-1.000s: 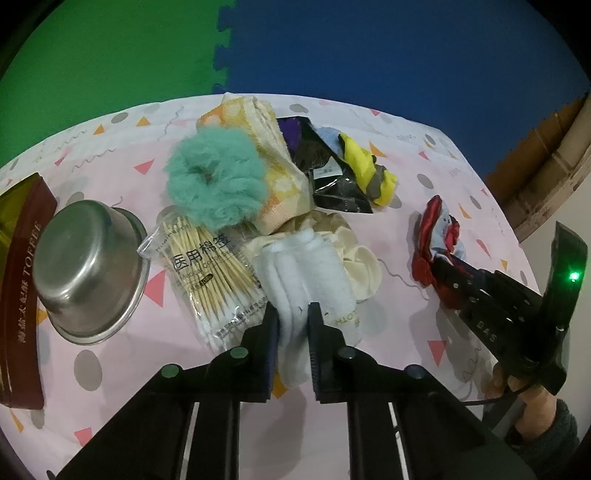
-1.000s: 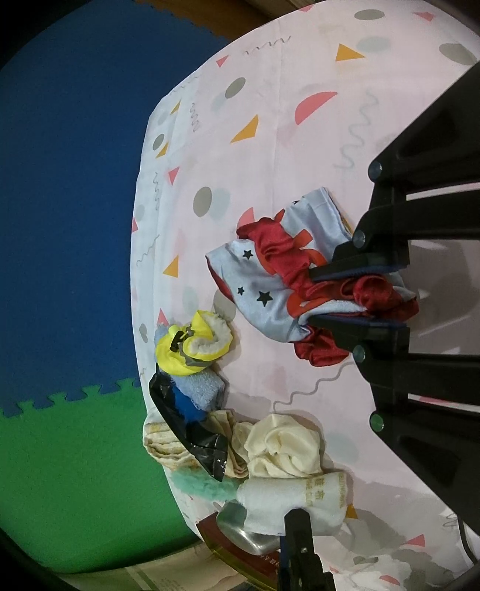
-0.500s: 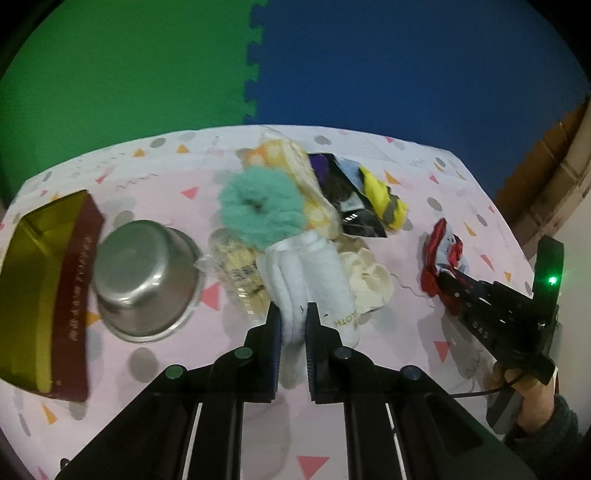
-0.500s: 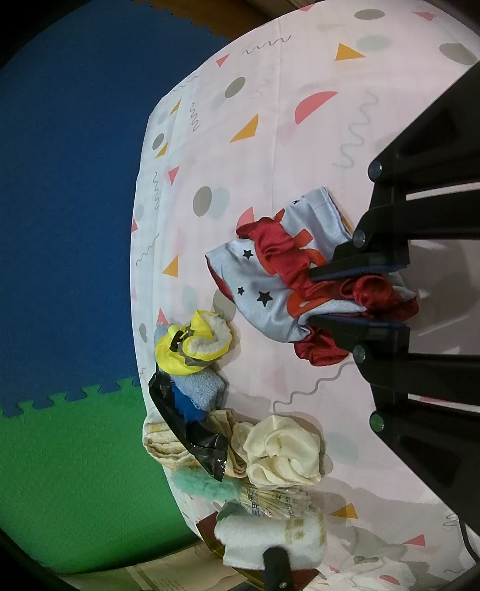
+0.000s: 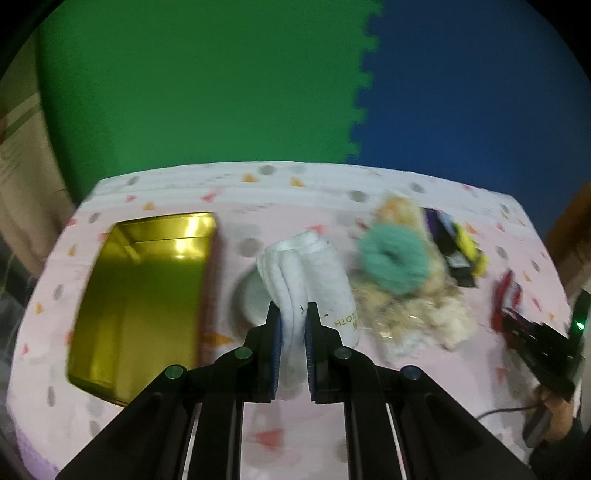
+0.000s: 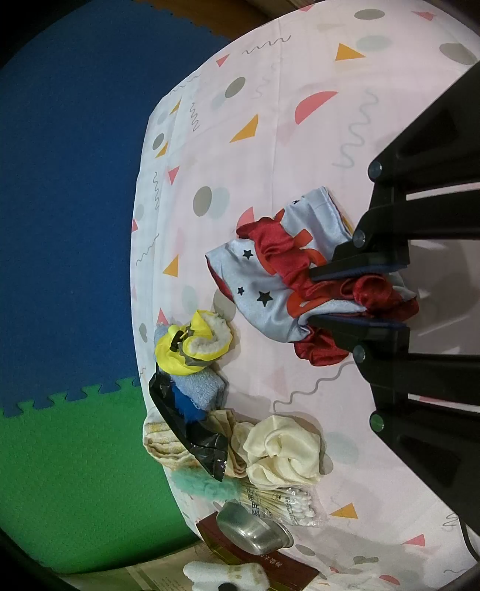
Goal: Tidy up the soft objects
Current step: 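Carry the white sock into the gold tin and open the left tool, then carry the star-print cloth into the gold tin and open the right tool, then return to the pile and grasp the cream satin scrunchie with the right tool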
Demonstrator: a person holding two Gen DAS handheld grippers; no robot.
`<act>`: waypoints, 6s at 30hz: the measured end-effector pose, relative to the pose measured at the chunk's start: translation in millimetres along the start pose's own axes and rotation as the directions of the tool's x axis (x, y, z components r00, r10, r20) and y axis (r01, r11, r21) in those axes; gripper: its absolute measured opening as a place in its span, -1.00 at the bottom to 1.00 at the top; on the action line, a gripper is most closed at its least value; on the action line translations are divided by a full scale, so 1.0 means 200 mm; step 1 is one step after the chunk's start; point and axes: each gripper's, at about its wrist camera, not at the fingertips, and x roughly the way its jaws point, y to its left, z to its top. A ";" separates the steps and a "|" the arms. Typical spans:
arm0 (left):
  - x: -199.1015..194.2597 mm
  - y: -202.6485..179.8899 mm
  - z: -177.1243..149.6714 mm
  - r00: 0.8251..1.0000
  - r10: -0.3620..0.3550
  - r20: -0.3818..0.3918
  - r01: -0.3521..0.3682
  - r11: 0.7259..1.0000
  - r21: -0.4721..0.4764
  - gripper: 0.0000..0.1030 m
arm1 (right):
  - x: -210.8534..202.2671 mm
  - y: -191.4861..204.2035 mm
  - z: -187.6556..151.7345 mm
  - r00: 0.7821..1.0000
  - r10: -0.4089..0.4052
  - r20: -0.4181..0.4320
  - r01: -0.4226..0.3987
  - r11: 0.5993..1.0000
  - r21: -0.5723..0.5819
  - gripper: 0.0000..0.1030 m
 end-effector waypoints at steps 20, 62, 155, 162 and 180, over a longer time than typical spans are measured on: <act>0.45 0.80 0.12 0.970 0.176 -0.170 -0.201 0.969 -0.143 -0.80 | 0.00 0.00 0.00 1.000 -0.004 -0.001 0.004 1.000 -0.004 -0.63; -0.04 0.65 -0.23 0.934 0.357 0.019 -0.349 0.922 -0.170 0.24 | -0.01 0.01 0.00 1.000 -0.030 0.003 0.030 0.999 -0.037 -0.63; -0.14 0.97 -0.49 0.893 0.448 0.037 -0.390 0.814 -0.431 0.60 | -0.16 1.60 0.20 0.911 0.407 -0.070 -0.402 0.835 -0.375 -0.10; -0.13 0.90 -0.47 0.901 0.431 0.053 -0.379 0.839 -0.390 0.60 | -0.23 1.02 0.20 0.971 0.237 0.020 -0.224 0.937 -0.268 -0.08; -0.11 0.44 -0.41 0.955 0.286 0.083 -0.274 0.953 -0.129 0.60 | 0.13 0.55 0.19 0.991 0.132 -0.038 -0.135 0.985 -0.103 0.11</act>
